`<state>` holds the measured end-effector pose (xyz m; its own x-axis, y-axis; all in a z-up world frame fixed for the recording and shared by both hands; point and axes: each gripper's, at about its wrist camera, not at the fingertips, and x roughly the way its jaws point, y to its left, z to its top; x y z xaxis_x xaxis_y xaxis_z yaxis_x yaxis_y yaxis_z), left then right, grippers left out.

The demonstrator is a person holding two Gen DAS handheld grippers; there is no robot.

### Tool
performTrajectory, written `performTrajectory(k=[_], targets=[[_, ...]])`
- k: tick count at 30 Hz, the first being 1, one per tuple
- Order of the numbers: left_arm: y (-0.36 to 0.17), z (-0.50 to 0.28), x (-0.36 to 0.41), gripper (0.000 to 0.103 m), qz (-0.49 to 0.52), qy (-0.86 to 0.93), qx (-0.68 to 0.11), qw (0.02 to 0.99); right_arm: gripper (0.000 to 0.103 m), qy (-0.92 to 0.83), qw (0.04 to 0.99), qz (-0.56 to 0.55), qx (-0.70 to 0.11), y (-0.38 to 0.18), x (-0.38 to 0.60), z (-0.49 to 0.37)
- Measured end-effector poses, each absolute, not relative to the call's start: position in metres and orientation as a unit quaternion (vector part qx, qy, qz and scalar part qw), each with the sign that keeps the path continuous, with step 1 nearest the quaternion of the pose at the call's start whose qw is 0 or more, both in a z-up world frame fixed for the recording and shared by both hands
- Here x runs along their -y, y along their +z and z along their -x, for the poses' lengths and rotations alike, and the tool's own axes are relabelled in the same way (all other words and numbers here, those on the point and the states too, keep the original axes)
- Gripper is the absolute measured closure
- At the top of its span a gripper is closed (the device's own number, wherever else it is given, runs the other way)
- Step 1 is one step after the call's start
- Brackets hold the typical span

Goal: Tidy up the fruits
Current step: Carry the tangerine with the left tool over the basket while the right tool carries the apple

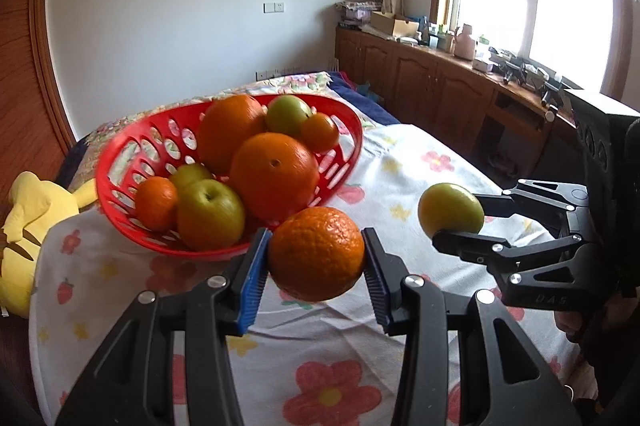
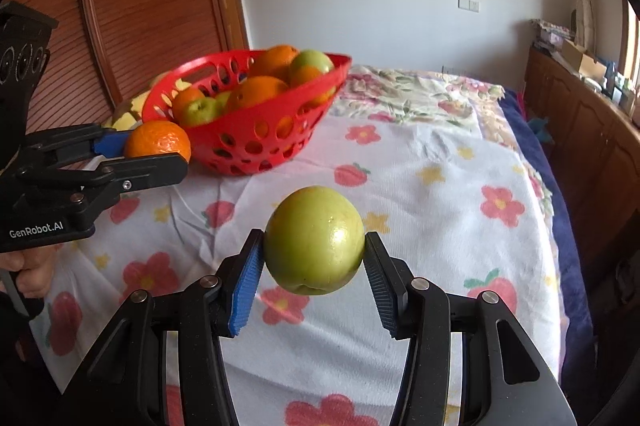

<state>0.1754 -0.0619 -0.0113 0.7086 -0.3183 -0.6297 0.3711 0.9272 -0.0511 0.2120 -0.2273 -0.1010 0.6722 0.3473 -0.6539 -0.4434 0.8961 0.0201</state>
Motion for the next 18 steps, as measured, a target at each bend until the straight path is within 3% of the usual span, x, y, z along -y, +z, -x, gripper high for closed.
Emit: performTrajectory(k=[18], targets=[[0.026, -0.203, 0.011, 0.060, -0.026, -0.155, -0.282, 0.946, 0.052, 0.241, 0.924, 0.096, -0.281, -0.037, 0.196, -0.241]])
